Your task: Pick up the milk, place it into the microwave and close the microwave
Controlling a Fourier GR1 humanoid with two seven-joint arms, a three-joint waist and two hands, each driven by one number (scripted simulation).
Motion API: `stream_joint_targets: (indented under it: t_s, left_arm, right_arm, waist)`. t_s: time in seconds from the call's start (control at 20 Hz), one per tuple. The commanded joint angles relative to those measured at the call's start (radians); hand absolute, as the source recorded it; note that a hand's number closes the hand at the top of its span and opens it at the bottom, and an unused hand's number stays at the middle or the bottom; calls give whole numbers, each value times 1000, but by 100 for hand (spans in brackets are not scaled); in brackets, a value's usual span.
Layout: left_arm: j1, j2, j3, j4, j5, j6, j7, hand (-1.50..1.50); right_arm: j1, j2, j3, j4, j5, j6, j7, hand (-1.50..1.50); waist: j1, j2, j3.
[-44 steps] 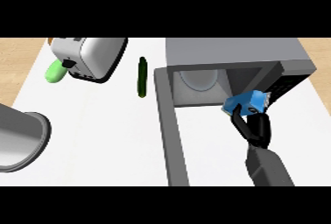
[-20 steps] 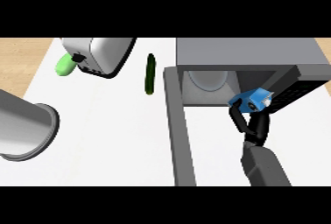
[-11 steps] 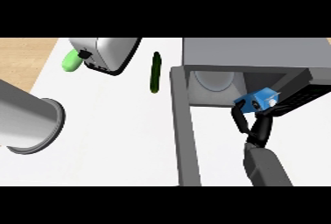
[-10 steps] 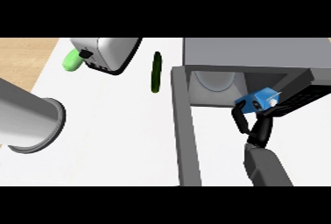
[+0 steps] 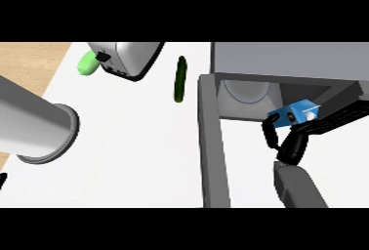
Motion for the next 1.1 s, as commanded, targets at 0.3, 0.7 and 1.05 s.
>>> stream_joint_targets:
  t_s: [0.3, 0.7, 1.05]
  left_arm:
    - [-35, 16, 1, 50, -2, -11, 4, -150]
    - [-79, 28, -4, 52, -10, 4, 31, -150]
    - [-88, 21, -26, 87, -22, -4, 32, -150]
  right_arm:
    - [-229, -113, 73, 103, 96, 20, 40, 150]
    - [-234, -119, 82, 128, 83, -9, 77, 150]
    - [-214, -139, 126, 166, 120, -60, 78, 150]
  waist:
    - [72, -6, -31]
    - [83, 3, -27]
    - [106, 7, -30]
